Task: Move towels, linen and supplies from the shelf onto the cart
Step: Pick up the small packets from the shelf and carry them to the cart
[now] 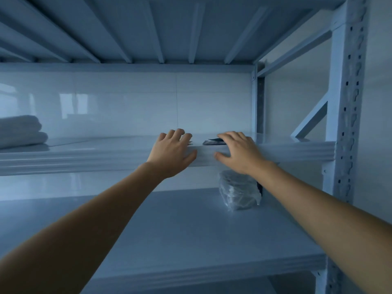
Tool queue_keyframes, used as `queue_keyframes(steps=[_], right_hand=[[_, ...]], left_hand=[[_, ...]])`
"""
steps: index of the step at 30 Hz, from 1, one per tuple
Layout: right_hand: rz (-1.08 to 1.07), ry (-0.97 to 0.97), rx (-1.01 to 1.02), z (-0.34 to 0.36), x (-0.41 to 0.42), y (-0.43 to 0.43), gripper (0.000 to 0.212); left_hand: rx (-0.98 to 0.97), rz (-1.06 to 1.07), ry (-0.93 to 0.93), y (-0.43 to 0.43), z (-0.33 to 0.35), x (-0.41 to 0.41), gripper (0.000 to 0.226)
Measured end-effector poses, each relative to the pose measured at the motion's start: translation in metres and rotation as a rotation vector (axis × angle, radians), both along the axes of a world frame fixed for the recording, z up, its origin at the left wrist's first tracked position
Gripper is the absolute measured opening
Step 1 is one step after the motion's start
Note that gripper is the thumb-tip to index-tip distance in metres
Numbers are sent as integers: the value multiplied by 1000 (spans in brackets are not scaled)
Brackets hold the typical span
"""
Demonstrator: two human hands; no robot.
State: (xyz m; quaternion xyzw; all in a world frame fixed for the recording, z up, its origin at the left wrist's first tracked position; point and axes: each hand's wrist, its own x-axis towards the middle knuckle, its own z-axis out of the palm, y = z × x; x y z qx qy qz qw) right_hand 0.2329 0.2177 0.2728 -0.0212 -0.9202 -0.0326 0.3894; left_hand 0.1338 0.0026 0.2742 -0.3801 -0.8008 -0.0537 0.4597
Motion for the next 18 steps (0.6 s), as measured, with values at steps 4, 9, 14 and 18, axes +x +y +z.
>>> queue_keyframes(steps=[4,9,14,18], right_hand=[[-18,-143,6,9,-8,7,69],[42,-80,33,5,-3,12,59],[73,-133,79,20,-11,15,70],[55,-279,18,23,-13,20,70]], left_hand=[[-73,65,-159,-4,4,-13,64],[-24,15,-93,-7,-2,-7,61],[-1,-21,-46,-9,-4,-6,40],[16,-42,-43,-10,-8,-3,38]])
